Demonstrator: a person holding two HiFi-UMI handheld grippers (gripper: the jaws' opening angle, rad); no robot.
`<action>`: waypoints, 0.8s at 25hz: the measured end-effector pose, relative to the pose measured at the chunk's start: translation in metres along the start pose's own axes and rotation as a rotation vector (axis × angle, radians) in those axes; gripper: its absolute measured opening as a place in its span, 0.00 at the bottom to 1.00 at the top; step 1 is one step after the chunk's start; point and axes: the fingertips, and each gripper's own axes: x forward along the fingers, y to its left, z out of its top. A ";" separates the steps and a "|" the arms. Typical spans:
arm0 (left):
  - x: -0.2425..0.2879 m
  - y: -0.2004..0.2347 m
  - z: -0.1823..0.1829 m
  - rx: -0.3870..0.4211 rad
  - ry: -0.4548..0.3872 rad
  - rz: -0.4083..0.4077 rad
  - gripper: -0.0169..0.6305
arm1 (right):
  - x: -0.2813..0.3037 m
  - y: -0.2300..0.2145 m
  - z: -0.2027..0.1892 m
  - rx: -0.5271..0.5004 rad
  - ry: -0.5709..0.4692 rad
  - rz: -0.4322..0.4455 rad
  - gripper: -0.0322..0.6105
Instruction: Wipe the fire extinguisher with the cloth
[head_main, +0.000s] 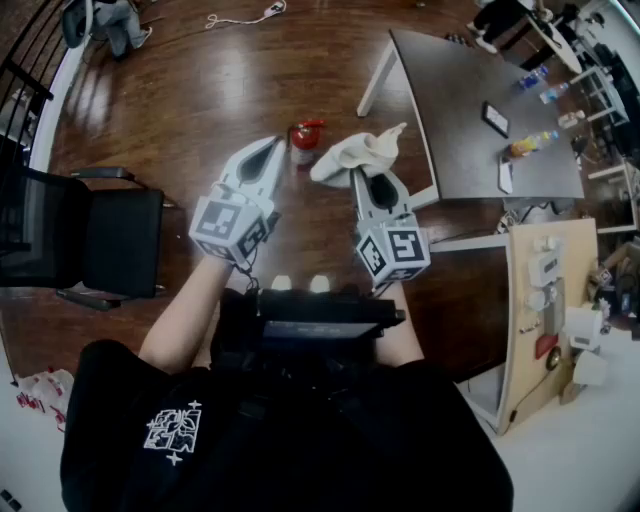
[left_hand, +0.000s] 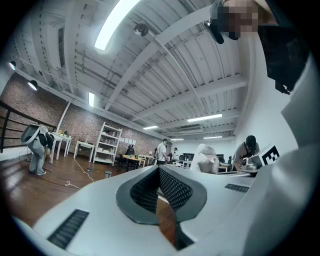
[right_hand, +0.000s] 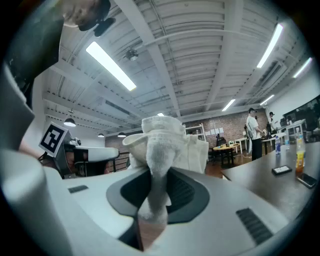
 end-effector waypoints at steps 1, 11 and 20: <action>-0.001 0.002 -0.002 -0.001 0.006 -0.002 0.03 | 0.001 0.001 -0.001 0.002 -0.001 -0.003 0.20; -0.011 0.016 -0.005 -0.009 0.024 0.000 0.03 | 0.009 0.008 -0.011 0.007 0.000 -0.019 0.20; 0.008 0.029 -0.013 -0.011 0.024 0.007 0.03 | 0.031 -0.014 -0.015 0.026 -0.003 -0.015 0.20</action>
